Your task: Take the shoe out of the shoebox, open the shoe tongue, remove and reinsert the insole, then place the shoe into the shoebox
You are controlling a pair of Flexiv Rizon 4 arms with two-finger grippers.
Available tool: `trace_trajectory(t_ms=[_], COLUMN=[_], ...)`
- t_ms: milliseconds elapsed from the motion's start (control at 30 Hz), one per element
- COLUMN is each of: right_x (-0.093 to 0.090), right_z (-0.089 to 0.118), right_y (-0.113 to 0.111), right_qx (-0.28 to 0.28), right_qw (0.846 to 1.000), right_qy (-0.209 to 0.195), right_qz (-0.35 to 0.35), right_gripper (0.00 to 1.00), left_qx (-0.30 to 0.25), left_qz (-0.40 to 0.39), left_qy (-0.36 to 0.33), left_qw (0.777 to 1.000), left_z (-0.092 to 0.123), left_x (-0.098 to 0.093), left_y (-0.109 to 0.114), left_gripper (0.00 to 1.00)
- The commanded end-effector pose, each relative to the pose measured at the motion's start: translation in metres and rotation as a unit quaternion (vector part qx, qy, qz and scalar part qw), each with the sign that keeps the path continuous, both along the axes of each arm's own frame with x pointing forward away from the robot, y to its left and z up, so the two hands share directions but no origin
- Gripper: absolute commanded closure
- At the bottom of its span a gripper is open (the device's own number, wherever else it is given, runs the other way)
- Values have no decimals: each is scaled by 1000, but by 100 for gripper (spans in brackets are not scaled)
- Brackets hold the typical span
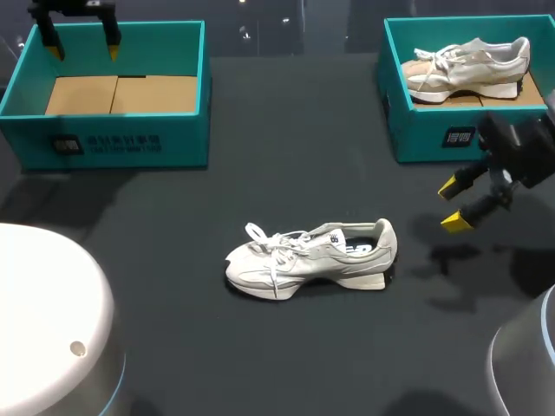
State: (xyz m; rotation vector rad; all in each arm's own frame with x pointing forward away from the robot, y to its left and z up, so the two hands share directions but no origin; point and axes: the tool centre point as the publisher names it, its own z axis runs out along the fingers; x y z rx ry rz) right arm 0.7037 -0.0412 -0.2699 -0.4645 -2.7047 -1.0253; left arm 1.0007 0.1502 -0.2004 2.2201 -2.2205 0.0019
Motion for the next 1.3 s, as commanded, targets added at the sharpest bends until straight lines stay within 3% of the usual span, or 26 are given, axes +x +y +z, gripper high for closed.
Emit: trace_trajectory(t_ms=[33, 400, 500, 933, 1300], right_x=[-10, 0, -1, -1, 6], right_z=[-9, -42, -51, -51, -87], right_y=[-16, -24, -28, -28, -36], right_qx=[183, 205, 236, 236, 216], right_qw=[979, 974, 966, 966, 967], right_qy=[-79, -96, -105, -105, -126], right_qz=[-46, -11, -25, -25, -50], right_gripper=[0, 0, 0, 0, 0], left_qx=[0, 0, 0, 0, 0], left_qz=[0, 0, 0, 0, 0], left_qy=[0, 0, 0, 0, 0], left_qw=[1000, 1000, 1000, 1000, 1000], left_z=[0, 0, 0, 0, 0], left_x=[0, 0, 0, 0, 0], left_y=[0, 0, 0, 0, 0], left_gripper=[0, 0, 0, 0, 0])
